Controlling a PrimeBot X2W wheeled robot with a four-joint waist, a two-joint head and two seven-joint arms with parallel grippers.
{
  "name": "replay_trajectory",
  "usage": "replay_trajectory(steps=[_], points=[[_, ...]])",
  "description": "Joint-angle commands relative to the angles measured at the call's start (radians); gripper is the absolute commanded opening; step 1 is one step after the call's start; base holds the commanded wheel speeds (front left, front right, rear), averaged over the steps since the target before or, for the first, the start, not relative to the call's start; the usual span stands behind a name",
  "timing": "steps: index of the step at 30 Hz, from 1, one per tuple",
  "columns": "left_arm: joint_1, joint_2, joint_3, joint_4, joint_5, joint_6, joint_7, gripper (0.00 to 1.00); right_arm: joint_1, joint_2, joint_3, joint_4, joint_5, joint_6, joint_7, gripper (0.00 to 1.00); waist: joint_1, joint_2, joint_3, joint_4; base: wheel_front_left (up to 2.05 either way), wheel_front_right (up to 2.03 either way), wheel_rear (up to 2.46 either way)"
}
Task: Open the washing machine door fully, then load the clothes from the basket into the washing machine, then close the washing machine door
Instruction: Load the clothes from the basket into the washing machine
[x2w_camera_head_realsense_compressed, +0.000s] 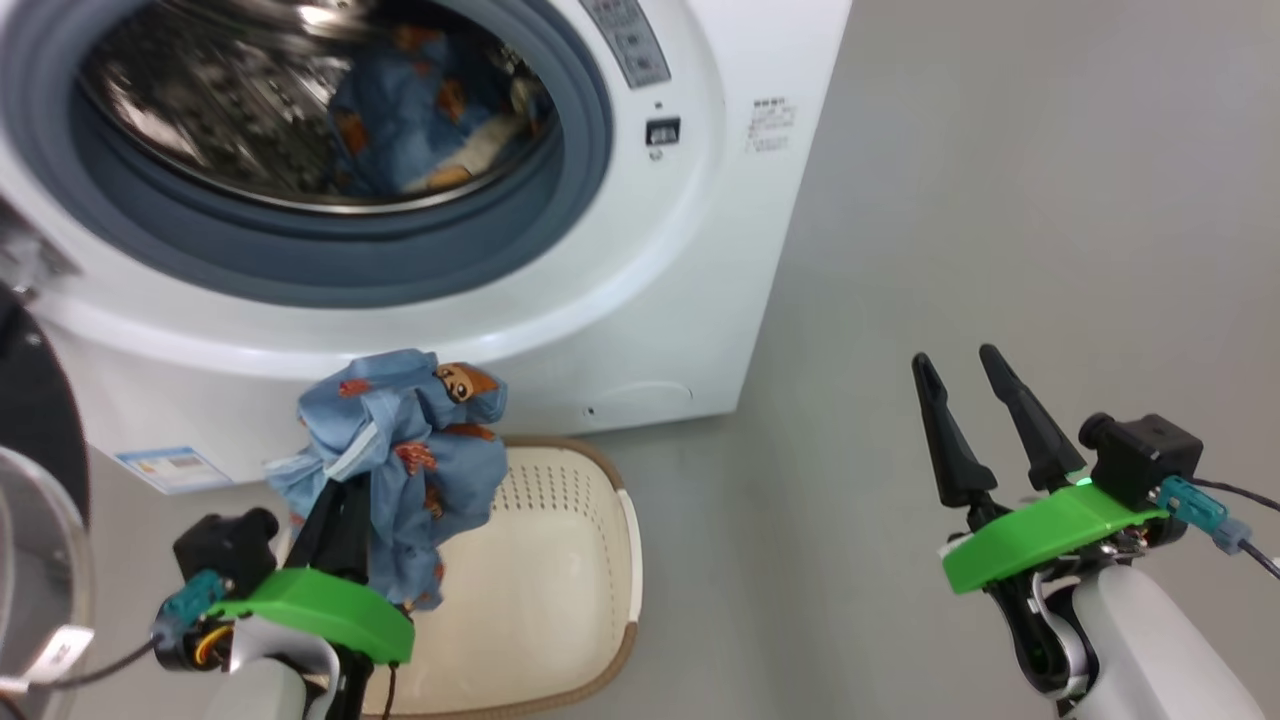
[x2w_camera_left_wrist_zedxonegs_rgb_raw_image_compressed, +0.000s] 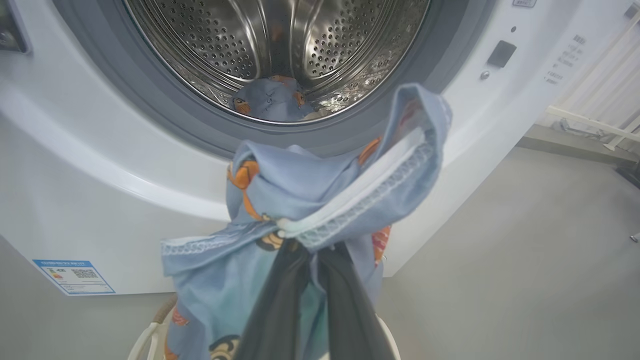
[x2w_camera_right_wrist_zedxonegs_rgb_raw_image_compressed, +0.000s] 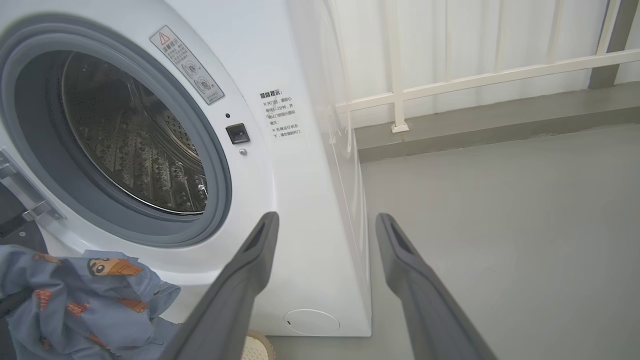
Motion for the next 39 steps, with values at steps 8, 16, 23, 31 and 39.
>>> replay_trajectory(steps=[8, 16, 23, 31, 39], points=[[0.089, 0.000, 0.045, -0.159, 0.010, 0.016, -0.011, 0.00, 0.043, -0.022, 0.022, -0.013, 0.013, 0.006, -0.008, 1.00, 0.0000, 0.0000, -0.125, 0.033, 0.00, 0.00, 0.00], [0.129, 0.001, 0.041, -0.264, 0.001, 0.042, 0.023, 0.00, 0.062, -0.029, 0.025, -0.016, 0.019, 0.006, -0.008, 1.00, 0.0000, 0.0000, -0.140, 0.034, 0.00, 0.00, 0.00], [0.124, 0.014, 0.038, -0.318, 0.004, 0.061, 0.048, 0.00, 0.057, -0.035, 0.025, -0.022, 0.018, 0.006, -0.008, 1.00, 0.0000, 0.0000, -0.126, 0.030, 0.00, 0.00, 0.00], [0.070, 0.024, 0.036, -0.334, -0.001, 0.068, 0.077, 0.00, 0.044, -0.035, 0.031, -0.030, 0.012, 0.006, -0.008, 1.00, 0.0000, 0.0000, -0.105, 0.018, 0.00, 0.00, 0.00], [-0.088, 0.034, 0.048, -0.296, -0.011, 0.065, 0.094, 0.00, 0.016, -0.033, 0.042, -0.041, 0.009, 0.006, -0.008, 1.00, 0.0000, 0.0000, -0.038, -0.011, 0.00, 0.00, 0.00]])
